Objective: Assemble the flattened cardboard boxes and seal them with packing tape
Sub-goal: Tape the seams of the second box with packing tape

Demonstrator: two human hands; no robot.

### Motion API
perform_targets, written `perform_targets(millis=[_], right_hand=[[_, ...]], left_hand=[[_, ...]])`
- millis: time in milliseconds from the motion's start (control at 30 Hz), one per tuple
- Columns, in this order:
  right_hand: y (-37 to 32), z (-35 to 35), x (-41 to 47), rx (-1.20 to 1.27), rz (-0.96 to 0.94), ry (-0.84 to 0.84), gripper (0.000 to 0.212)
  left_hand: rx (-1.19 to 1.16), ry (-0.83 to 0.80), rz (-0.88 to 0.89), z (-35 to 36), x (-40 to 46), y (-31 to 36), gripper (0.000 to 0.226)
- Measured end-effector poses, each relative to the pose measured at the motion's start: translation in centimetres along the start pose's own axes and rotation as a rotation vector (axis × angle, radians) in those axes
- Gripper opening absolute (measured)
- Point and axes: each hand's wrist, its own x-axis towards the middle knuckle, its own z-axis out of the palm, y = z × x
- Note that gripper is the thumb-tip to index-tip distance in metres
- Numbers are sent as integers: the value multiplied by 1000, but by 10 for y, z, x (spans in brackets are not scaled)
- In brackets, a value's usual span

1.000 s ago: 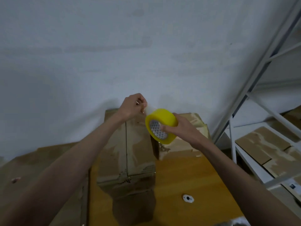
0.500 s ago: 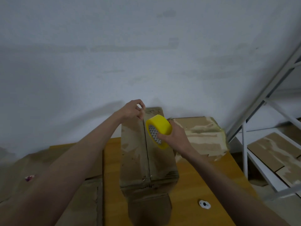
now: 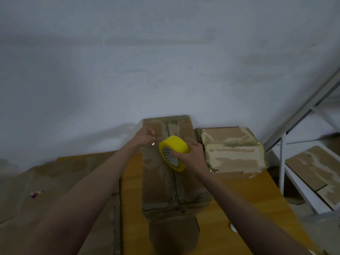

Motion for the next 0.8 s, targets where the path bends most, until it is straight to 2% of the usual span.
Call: perform_targets(millis=[133, 233, 300, 433, 633, 800], right_hand=[[12, -7, -1, 6, 69, -69, 84], [31, -10, -2, 16, 51, -106, 92], [40, -11, -2, 25, 7, -116, 87], [38, -31, -3, 70, -64, -146, 62], [51, -74, 10, 77, -107, -339, 68], [70, -104, 5, 18, -141, -464, 69]], left_hand=[[48, -16, -35, 5, -2, -10, 35], [73, -41, -46, 12, -7, -11, 44], [88, -38, -60, 17, -14, -11, 46], [41, 0, -115, 34, -34, -15, 43], [-104, 72, -160, 80, -80, -5, 21], [-158, 87, -220, 113, -113, -4, 23]])
